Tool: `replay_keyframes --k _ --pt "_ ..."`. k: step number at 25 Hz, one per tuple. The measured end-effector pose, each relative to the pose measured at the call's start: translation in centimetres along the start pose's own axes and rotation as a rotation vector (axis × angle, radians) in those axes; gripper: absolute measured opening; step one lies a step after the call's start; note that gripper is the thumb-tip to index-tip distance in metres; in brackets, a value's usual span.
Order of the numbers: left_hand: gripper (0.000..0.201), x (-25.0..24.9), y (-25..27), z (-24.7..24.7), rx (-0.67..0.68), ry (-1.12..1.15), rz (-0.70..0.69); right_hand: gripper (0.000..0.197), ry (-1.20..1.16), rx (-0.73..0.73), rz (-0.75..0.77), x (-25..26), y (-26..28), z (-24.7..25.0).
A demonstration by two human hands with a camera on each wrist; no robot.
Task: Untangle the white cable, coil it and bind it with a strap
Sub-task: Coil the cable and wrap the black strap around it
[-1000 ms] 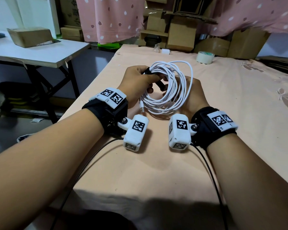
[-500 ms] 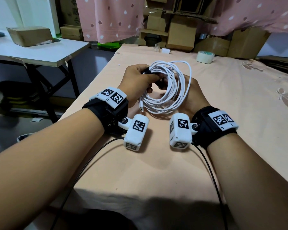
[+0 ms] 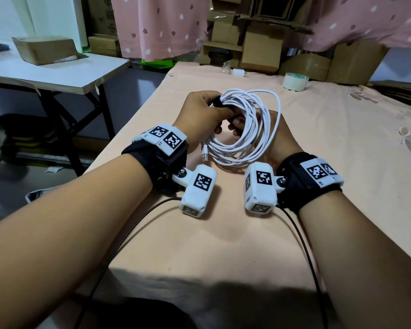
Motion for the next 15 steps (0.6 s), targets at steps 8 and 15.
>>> replay_keyframes --k 8,15 --pt "0.021 0.3 0.1 -0.4 0.021 0.011 0.052 0.012 0.101 0.000 0.156 0.4 -0.3 0.5" --pt "0.023 -0.4 0.7 -0.6 0.041 0.063 0.074 0.016 -0.101 -0.029 0.083 0.3 -0.8 0.5"
Point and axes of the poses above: each hand's wrist, its own y-axis away from the middle knuckle, its own z-axis out of the back of the hand, x = y × z, the point moved 5 cm from there along -y, towards the middle knuckle, and after that the axes turned 11 degrees about -x, right-handed, at the moved point
